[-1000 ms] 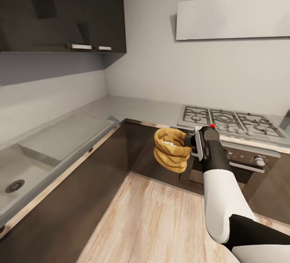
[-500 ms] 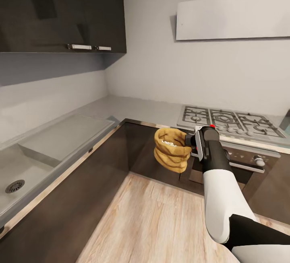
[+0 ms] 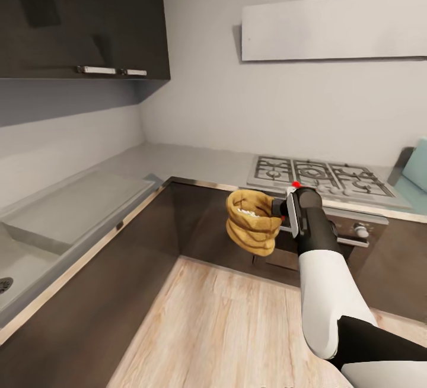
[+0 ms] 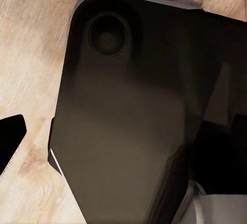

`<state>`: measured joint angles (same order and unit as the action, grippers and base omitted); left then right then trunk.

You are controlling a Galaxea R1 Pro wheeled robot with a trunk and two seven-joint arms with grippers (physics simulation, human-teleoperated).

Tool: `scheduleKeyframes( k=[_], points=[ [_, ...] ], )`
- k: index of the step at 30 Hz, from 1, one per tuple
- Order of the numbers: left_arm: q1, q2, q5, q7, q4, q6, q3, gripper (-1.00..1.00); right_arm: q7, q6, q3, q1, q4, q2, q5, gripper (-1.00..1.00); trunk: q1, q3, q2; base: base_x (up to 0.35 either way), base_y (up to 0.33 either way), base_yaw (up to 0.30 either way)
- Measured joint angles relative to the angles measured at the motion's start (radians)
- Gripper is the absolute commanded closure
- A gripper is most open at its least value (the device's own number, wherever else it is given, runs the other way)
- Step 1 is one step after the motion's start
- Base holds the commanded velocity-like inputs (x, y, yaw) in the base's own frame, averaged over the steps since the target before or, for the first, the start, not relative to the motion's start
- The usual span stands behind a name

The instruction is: In the kitchen, take the popcorn bag from the countertop, put it into the microwave, and heat it until the popcorn is cooked so the cooked popcorn ends up inside the bag.

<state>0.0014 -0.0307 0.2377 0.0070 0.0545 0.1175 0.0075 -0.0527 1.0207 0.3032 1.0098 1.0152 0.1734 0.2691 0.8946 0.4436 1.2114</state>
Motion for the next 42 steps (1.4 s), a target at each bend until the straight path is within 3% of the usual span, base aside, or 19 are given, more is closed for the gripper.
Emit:
scheduleKeyframes(
  k=[25, 34, 38, 42],
  points=[
    [0.000, 0.000, 0.000, 0.000, 0.000, 0.000, 0.000, -1.00, -0.001, 0.001, 0.007, 0.000, -0.001, -0.003, -0.001, 1.00, 0.000, -0.013, 0.000, 0.000, 0.000, -0.250],
    [0.000, 0.000, 0.000, 0.000, 0.000, 0.000, 0.000, -1.00, -0.001, 0.003, 0.008, 0.000, -0.003, -0.052, -0.002, 1.00, 0.000, -0.017, 0.000, 0.000, 0.000, -0.282],
    [0.000, 0.000, 0.000, 0.000, 0.000, 0.000, 0.000, -1.00, 0.001, 0.002, 0.046, 0.000, -0.003, -0.073, -0.001, 1.00, 0.000, -0.019, 0.000, 0.000, 0.000, -0.282],
    [0.000, 0.000, 0.000, 0.001, 0.000, 0.000, 0.000, -1.00, 0.004, 0.002, 0.050, 0.000, -0.038, -0.122, 0.002, 1.00, 0.000, -0.021, 0.000, 0.000, 0.000, -0.282]
  ],
)
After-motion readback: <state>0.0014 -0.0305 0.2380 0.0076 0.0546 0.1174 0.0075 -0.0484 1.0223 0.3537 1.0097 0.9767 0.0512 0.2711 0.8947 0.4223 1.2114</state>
